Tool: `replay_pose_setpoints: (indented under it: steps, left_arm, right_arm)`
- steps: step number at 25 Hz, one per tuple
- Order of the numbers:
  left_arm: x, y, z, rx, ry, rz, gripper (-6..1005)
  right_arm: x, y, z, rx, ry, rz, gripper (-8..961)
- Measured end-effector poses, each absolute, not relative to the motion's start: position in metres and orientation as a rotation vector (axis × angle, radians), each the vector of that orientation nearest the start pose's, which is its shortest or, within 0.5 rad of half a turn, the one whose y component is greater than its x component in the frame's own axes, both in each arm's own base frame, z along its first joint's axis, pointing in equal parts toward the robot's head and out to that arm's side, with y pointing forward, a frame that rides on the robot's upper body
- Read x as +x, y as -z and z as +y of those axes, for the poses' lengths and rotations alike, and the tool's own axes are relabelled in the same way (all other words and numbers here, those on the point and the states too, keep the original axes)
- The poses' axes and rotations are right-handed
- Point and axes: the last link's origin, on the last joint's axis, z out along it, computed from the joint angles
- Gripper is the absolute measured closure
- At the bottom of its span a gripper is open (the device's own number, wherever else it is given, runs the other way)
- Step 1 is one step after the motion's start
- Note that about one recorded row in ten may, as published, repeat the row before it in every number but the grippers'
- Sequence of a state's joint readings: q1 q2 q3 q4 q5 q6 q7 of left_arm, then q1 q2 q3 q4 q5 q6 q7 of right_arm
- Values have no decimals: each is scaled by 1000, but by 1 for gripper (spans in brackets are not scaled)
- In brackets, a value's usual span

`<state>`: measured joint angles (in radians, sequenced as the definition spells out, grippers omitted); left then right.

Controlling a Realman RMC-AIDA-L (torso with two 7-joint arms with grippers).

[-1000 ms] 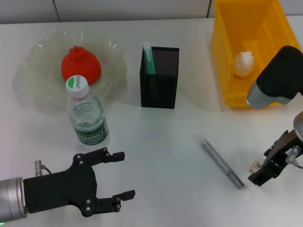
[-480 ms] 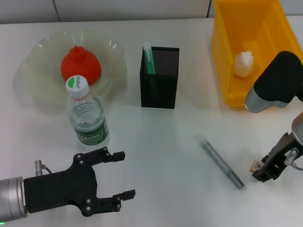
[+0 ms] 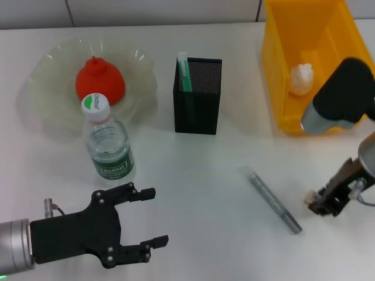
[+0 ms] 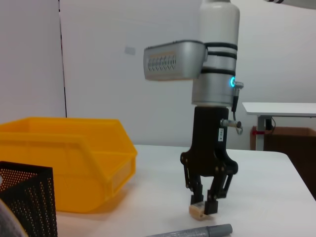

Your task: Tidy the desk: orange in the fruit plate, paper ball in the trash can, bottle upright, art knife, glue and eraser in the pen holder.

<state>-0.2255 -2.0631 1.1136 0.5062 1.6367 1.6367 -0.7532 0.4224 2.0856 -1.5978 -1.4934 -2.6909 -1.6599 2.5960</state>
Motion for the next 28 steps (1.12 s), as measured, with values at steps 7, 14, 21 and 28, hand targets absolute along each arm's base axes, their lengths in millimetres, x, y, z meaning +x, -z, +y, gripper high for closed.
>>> replay_pose_setpoints:
  steps: [7,14,21,28]
  left_arm:
    - [-300,45,217,-2788,842,-149,197]
    - [-300,45,216,-2794,839,-150,197]
    - [-302,47,214,-2797,838,-164,197]
    - [-302,47,214,-2796,836,-162,197]
  right_arm:
    - [154,-27,302,-2668,371,836,679]
    - [114,-55,333,-2585,-118,692,669]
    - [107,-26,374,-2609,-172,711,659]
    - [113,9,403,-2660,-112,731,649]
